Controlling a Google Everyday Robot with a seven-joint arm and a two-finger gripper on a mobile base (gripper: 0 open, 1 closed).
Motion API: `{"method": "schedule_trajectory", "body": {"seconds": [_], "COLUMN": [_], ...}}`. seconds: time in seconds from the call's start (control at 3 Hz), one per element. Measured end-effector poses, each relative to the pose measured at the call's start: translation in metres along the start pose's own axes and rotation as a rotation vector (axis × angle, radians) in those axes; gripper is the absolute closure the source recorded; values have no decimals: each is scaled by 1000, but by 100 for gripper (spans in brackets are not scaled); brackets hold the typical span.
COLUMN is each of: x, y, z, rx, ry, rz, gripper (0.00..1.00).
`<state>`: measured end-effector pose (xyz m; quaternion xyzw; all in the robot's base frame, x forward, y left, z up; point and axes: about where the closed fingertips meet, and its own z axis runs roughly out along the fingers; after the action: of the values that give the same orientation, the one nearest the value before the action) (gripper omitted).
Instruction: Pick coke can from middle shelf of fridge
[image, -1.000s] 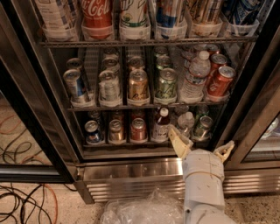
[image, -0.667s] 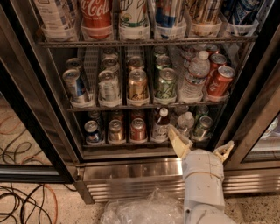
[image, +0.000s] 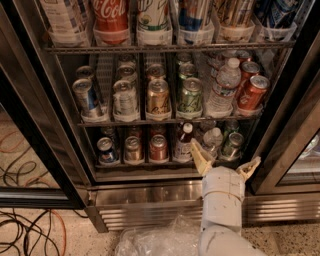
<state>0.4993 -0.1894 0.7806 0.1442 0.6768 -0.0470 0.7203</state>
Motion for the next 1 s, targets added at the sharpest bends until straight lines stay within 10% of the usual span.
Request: {"method": "schedule_trajectory", "body": {"seconds": [1.0], "x": [-15], "y": [20], "z": [22], "rx": [-13], "ry": [-178], "rz": [-27], "gripper": [0]}}
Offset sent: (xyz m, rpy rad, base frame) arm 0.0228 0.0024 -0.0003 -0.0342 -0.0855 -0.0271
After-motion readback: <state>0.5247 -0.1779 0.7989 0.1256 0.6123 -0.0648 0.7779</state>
